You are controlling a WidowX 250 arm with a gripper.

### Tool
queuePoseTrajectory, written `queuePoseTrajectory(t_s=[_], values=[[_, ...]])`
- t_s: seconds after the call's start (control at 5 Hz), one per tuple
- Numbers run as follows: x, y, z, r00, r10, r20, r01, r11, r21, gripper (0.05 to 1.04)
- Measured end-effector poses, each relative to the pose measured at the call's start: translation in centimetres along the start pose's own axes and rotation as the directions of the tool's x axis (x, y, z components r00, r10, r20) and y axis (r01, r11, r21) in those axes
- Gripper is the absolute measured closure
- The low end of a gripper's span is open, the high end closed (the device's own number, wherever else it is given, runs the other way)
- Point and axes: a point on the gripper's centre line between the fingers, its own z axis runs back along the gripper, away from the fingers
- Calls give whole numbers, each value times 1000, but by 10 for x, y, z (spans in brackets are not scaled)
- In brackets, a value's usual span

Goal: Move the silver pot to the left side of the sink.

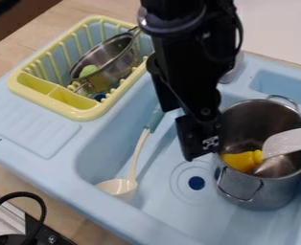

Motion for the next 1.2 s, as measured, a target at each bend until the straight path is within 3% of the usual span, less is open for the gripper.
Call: queuePoseTrajectory(t_s=[0.4, 1.0, 1.2], values=[[-8, 13, -6, 999, 22, -32, -22, 1000, 9, 85], [-20, 61, 13, 992, 123, 5, -123, 987, 99, 85], [-26, 89, 14, 983, 181, 17, -182, 978, 99, 85]])
